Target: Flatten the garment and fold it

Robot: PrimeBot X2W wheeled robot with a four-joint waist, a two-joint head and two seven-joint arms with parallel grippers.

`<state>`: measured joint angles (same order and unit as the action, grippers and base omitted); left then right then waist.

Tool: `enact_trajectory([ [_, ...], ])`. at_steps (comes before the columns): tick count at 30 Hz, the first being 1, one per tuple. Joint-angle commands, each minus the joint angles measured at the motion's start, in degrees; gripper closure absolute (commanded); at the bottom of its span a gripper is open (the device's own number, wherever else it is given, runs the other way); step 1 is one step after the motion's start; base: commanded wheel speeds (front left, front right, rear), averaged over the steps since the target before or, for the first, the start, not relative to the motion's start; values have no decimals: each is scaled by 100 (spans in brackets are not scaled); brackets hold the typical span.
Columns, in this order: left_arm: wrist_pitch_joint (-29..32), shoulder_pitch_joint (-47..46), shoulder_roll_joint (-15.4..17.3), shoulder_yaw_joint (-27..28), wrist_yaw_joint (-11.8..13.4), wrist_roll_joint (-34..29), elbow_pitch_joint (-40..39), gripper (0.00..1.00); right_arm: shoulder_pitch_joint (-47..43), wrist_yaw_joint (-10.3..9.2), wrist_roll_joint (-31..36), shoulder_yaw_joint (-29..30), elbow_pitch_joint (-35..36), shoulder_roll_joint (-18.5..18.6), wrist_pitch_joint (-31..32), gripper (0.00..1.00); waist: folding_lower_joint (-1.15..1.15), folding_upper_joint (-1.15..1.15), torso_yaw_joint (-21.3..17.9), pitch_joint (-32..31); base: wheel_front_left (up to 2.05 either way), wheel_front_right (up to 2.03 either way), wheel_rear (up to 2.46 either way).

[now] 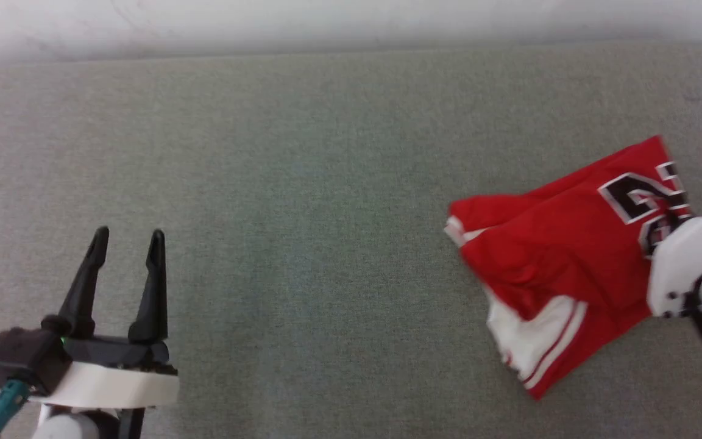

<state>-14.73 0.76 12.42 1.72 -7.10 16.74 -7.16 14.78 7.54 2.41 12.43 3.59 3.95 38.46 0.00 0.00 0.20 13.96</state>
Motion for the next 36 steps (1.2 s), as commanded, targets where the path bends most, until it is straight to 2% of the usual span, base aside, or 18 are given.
enact_trajectory([
  [1,-27,-150,80,-3,-37,30,-86,0,181,-5,139,154,50,142,84,100,0,0,-191,356,0,0,0],
  [11,-27,-667,407,-104,-38,162,-445,0,798,-5,673,881,77,908,342,100,0,0,-370,1231,0,0,0],
  [16,-27,-858,527,-150,-38,219,-532,0,921,-5,862,1255,65,1095,362,100,0,0,-411,1599,0,0,0],
  [21,-27,-1022,611,-151,-38,262,-629,0,965,-5,980,1454,26,1142,230,100,0,0,-459,1879,0,0,0],
  [29,-27,-1177,692,-170,-38,358,-765,0,1097,-5,1089,1614,-183,961,-46,100,0,0,-516,2083,0,0,0],
  [30,-27,-1194,689,-166,-38,378,-793,0,1118,-5,1113,1645,-201,928,-76,96,0,0,-522,2081,0,0,0],
  [31,-27,-1208,685,-164,-38,397,-822,0,1130,-5,1139,1645,-216,908,-129,56,0,0,-529,2067,0,0,0],
  [32,-27,-1219,673,-151,-38,412,-849,0,1137,-5,1161,1646,-234,893,-181,0,0,0,-535,2043,0,0,0],
  [36,-27,-1213,521,-42,-38,483,-868,0,1138,-5,1238,1710,-323,852,-270,0,0,0,-539,1849,0,0,0],
])
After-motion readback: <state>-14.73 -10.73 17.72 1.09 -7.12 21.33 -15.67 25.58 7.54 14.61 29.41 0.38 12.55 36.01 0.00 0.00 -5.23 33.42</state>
